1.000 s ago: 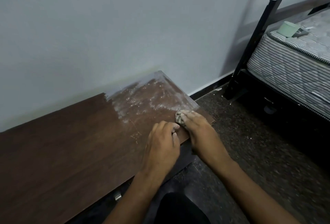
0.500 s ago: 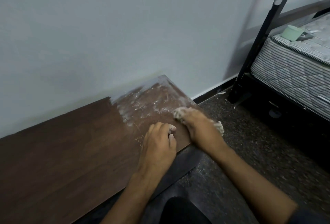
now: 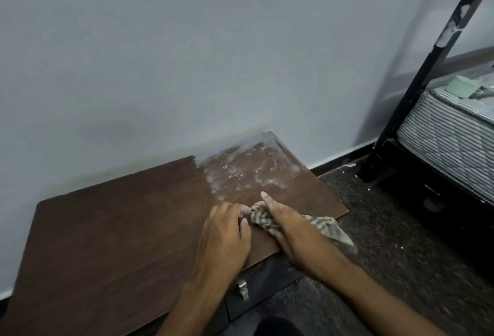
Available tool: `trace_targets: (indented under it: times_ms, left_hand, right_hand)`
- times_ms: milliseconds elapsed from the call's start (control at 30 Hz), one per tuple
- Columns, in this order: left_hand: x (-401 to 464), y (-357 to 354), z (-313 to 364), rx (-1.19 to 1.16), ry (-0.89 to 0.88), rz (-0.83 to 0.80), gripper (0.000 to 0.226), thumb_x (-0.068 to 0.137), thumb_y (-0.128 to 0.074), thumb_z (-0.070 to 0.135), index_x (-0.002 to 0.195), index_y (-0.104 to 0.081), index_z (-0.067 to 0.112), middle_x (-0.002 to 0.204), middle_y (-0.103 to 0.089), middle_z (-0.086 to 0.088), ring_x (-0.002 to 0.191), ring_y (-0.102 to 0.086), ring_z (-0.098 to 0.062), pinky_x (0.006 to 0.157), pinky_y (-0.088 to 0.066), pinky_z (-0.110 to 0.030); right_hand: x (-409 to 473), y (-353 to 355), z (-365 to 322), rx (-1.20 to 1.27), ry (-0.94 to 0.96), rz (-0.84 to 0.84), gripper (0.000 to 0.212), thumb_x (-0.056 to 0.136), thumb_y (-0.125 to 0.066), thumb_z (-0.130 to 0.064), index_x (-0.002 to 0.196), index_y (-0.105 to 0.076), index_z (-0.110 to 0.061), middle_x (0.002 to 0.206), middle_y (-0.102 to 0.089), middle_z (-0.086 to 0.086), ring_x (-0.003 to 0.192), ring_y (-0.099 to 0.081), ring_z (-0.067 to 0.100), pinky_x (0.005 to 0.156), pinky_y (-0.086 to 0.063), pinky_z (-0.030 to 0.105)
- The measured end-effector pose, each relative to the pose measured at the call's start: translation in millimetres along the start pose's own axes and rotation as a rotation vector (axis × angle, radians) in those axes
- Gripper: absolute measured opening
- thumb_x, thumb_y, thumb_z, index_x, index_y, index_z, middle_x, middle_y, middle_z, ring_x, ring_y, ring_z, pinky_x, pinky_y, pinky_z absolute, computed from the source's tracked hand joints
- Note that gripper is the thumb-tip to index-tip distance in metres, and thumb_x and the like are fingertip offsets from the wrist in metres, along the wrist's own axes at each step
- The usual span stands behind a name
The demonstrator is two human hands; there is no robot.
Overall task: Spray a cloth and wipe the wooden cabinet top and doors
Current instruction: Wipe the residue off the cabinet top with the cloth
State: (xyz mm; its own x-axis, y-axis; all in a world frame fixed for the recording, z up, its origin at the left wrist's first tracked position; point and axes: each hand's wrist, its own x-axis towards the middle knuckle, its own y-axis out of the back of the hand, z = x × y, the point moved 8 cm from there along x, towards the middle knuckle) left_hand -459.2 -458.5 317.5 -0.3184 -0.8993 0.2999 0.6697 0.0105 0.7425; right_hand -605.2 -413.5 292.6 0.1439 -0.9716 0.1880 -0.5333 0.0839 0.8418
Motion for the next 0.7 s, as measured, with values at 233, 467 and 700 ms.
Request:
trace_targets:
  times_ms: [233, 467, 700]
  left_hand:
    - [-12, 32, -33, 0.019, 0.081, 0.049, 0.018, 0.089, -0.058, 0.018, 0.103, -0.065, 0.027, 0.098, -0.057, 0.017, 0.093, -0.048, -0.004, 0.084, -0.045, -0.025]
    - [-12, 47, -55, 0.014, 0.148, 0.097, 0.02, 0.087, -0.057, 0.014, 0.102, -0.066, 0.024, 0.099, -0.058, 0.013, 0.094, -0.049, -0.008, 0.085, -0.045, -0.028]
    - [-18, 66, -70, 0.031, 0.148, 0.15, 0.018, 0.089, -0.059, 0.018, 0.103, -0.064, 0.027, 0.099, -0.057, 0.015, 0.091, -0.048, -0.005, 0.083, -0.047, -0.028]
  right_hand:
    - [41, 13, 52, -0.22, -0.127, 0.149, 0.049, 0.104, -0.048, -0.023, 0.152, -0.041, -0.022, 0.158, -0.04, -0.001, 0.151, -0.027, 0.024, 0.124, -0.017, 0.034]
    - [13, -77, -102, -0.052, 0.251, -0.074, 0.057, 0.101, -0.043, -0.016, 0.157, -0.031, -0.018, 0.164, -0.028, -0.001, 0.154, -0.014, 0.018, 0.126, -0.009, 0.033]
    - [51, -41, -42, -0.082, -0.024, 0.058, 0.056, 0.105, -0.043, -0.025, 0.157, -0.025, -0.025, 0.165, -0.023, -0.007, 0.154, -0.007, 0.013, 0.125, -0.018, 0.041]
